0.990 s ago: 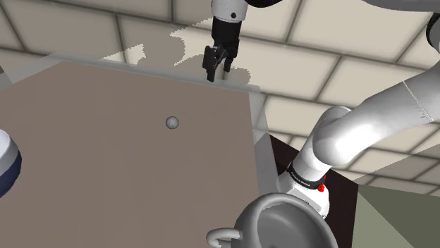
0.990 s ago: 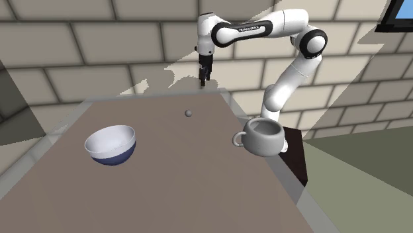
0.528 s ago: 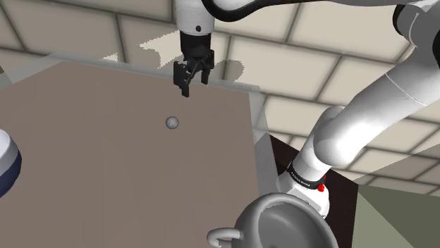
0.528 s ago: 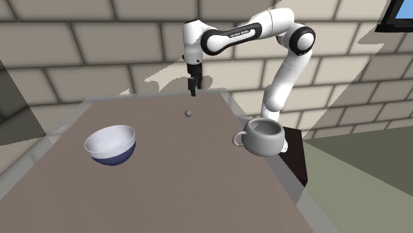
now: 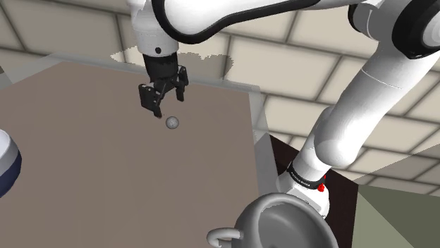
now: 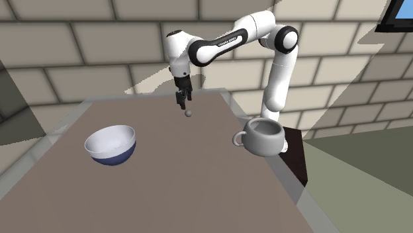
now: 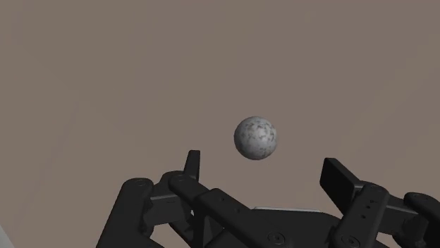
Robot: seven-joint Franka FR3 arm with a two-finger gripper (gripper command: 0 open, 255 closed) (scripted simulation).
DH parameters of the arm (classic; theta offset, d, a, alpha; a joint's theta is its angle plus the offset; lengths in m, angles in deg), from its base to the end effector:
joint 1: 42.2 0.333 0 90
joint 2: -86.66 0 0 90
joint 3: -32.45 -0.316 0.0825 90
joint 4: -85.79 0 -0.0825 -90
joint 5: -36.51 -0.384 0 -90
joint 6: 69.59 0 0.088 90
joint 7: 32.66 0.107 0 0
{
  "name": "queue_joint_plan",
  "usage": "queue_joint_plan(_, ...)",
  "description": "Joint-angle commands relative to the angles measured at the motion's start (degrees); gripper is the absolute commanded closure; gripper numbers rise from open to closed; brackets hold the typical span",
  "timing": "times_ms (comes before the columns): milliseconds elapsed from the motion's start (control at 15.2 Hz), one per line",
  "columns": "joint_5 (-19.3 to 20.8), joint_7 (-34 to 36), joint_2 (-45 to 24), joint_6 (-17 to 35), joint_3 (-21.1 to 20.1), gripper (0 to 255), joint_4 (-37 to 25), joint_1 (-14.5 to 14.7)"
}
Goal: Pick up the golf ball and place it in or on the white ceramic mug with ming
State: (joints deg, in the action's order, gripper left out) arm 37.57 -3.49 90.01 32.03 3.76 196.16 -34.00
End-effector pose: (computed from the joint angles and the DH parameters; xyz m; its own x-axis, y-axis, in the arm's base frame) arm 0.4254 0.3227 0.5011 0.9888 0.1336 -0.0662 0.1392 -0.9862 0.0893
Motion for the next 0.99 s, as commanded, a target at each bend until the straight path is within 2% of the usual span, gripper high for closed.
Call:
queue_joint_plan(0, 0.29, 0.60, -0.76, 1.13, -0.29, 0, 0.63, 0.22)
queue_joint_plan(396, 0.46, 0.72, -1.03, 5.41, -0.28, 0, 4.67, 0.19)
queue_joint_plan(858, 0.46, 0.72, -1.04, 5.40, -0.28, 0, 4.65, 0.19)
queue_joint_plan(924, 0.46, 0.72, -1.04, 5.40, -0.28, 255, 4.65, 0.19)
